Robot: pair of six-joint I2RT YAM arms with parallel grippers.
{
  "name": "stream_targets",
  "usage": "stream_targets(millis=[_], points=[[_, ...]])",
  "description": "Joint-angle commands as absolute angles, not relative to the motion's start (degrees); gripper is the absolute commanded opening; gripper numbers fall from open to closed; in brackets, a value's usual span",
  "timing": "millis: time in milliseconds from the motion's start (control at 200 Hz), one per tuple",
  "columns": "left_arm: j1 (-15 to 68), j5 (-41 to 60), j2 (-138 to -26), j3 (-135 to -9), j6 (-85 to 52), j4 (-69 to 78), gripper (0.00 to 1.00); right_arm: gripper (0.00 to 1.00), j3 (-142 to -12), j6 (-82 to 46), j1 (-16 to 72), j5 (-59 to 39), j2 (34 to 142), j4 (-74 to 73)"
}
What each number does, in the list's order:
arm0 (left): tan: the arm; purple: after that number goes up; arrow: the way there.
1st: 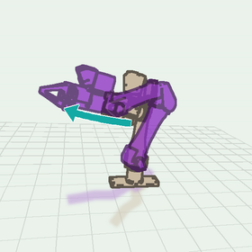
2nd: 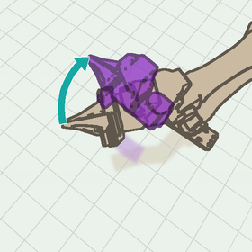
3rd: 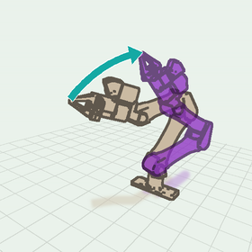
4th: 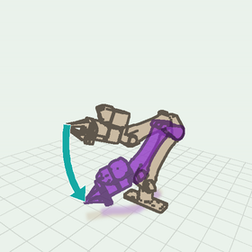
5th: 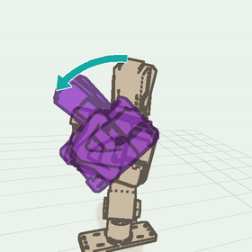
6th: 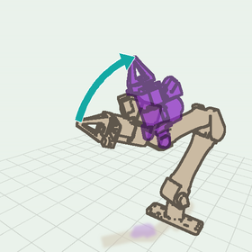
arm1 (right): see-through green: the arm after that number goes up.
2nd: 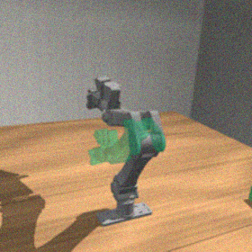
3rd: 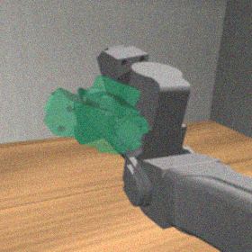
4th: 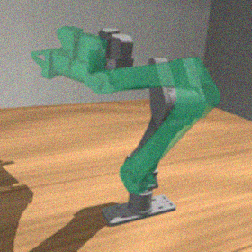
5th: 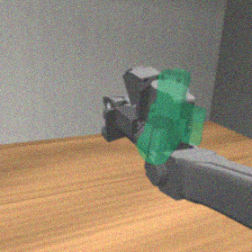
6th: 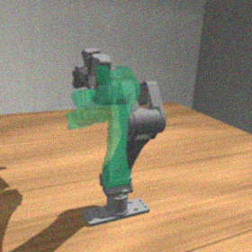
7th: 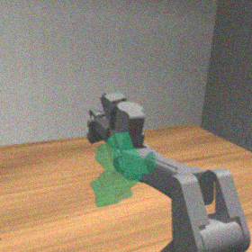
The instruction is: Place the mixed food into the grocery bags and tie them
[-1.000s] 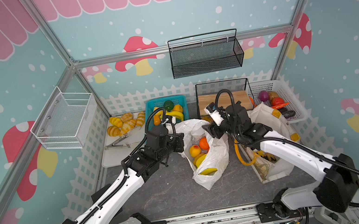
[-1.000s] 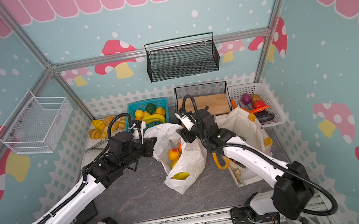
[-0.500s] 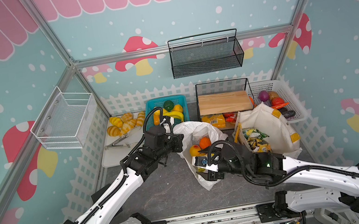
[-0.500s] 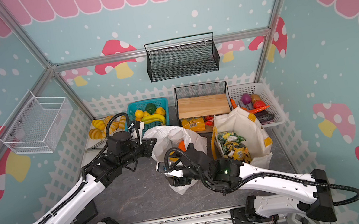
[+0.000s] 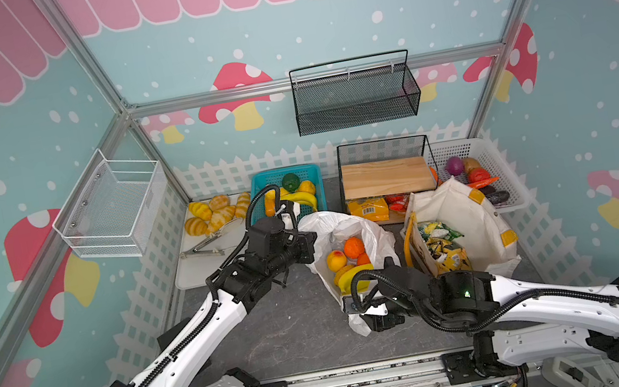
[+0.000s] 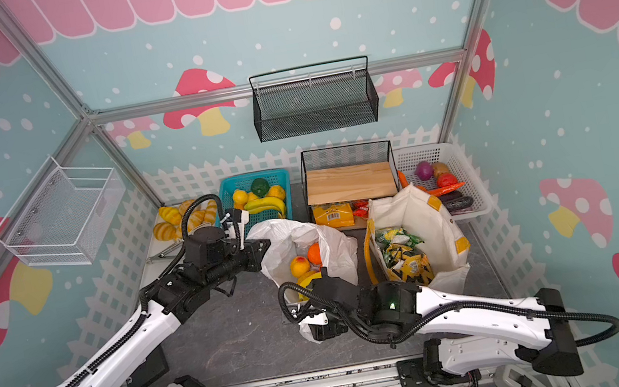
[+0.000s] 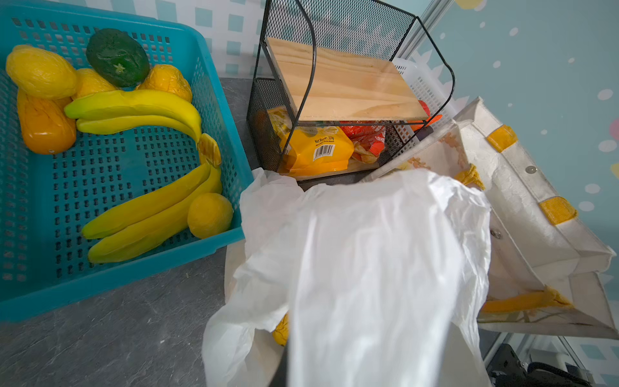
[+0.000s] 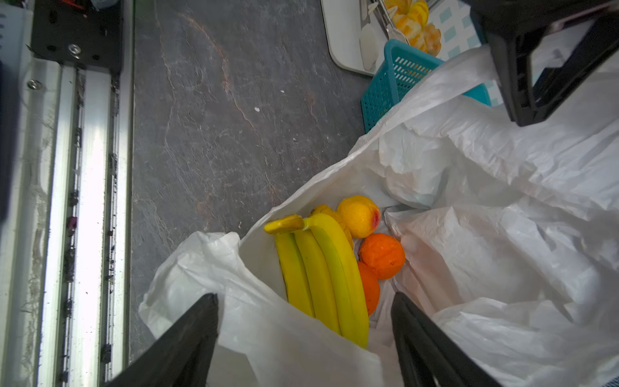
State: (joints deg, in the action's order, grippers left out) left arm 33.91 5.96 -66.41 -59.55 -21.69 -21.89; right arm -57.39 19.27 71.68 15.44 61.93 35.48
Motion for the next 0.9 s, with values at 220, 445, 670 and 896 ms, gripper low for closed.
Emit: stream_targets(millis=[220, 445, 670, 896], points=[[33.40, 6.85, -65.82, -59.76, -21.18, -22.72, 0.00, 0.74, -60.25, 20.79, 71.98, 11.26, 55.02, 37.85], [33.29, 6.76, -66.01, -59.84, -21.18, -22.68, 0.00, 0.73, -57.23, 21.01, 71.98, 11.16, 55.26, 40.76], [33.22, 7.38, -66.27, -60.18, -21.36, -22.68, 0.00, 0.70, -51.94, 26.53, 71.98, 13.97, 56.91, 35.21], [33.18, 7.99, -66.44, -60.37, -21.52, -22.68, 0.00, 0.52, -48.69, 31.25, 71.98, 19.22, 58.95, 25.64]])
